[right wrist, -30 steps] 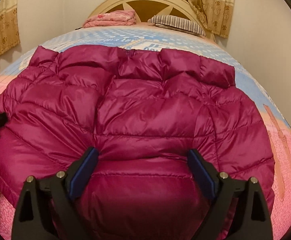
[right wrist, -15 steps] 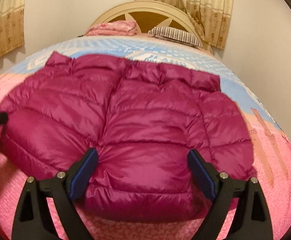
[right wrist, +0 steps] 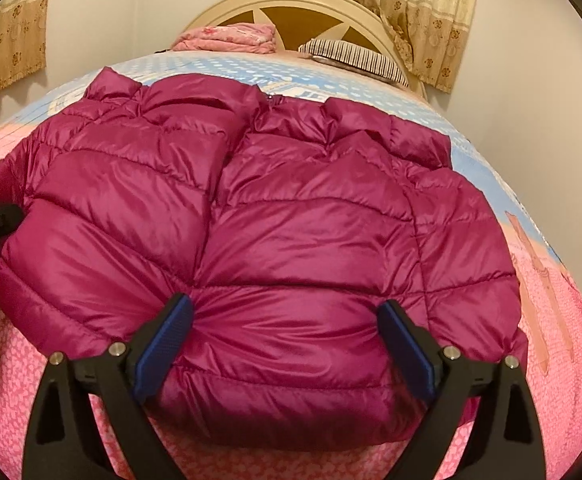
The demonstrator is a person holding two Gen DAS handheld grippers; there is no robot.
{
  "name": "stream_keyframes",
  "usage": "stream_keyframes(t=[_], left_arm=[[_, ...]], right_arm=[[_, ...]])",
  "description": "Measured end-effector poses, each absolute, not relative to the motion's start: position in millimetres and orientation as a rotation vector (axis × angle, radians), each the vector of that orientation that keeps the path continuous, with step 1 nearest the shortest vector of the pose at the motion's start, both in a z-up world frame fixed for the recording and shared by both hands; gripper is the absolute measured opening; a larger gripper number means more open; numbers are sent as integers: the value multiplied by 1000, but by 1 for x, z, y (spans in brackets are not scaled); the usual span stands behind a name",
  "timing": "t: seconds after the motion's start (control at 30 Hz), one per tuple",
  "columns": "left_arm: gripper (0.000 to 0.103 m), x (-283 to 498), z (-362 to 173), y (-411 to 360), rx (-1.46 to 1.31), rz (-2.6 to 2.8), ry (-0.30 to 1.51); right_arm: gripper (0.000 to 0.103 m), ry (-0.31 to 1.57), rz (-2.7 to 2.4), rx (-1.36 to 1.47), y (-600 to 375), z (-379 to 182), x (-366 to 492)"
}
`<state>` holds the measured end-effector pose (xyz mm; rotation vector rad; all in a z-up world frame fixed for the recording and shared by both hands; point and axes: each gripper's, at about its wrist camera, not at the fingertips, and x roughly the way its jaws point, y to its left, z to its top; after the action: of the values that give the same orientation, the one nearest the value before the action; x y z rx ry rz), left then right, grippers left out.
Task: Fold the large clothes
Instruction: 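Grasp the magenta jacket edge with the left tool and lift it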
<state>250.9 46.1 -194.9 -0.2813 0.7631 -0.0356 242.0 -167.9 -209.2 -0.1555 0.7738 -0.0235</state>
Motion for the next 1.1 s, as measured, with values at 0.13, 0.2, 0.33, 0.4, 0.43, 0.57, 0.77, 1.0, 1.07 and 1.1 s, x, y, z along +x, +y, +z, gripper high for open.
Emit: stream_keyframes(t=[0.13,0.2,0.33,0.4,0.43,0.57,0.77,1.0,1.07,1.1], left_arm=[[6,239,-176,54,-256,-25,720],[6,232,-165,62,-250,-9,695],[6,218,-142,90,-259,21,642],[6,209,-126,104,-224,53,598],[6,205,-120,108,-205,62,582],[6,198,-95,109,-105,80,509],[6,204,-71,56,33,-16,430],[6,213,-76,-56,219,-190,383],[6,219,-87,-84,274,-236,401],[6,223,-98,-103,314,-256,411]], right_arm=[[96,779,-36,-158,-162,-208,241],[96,780,-35,-162,-155,-207,240],[96,774,10,-160,-134,-205,238],[96,762,55,-178,-109,-205,235],[96,755,80,-188,-97,-204,233],[96,739,197,-179,-72,-197,228],[95,678,214,-60,-139,-167,206],[96,708,-68,40,-280,-173,208],[96,727,-124,58,-309,-178,210],[96,735,-153,58,-322,-180,211]])
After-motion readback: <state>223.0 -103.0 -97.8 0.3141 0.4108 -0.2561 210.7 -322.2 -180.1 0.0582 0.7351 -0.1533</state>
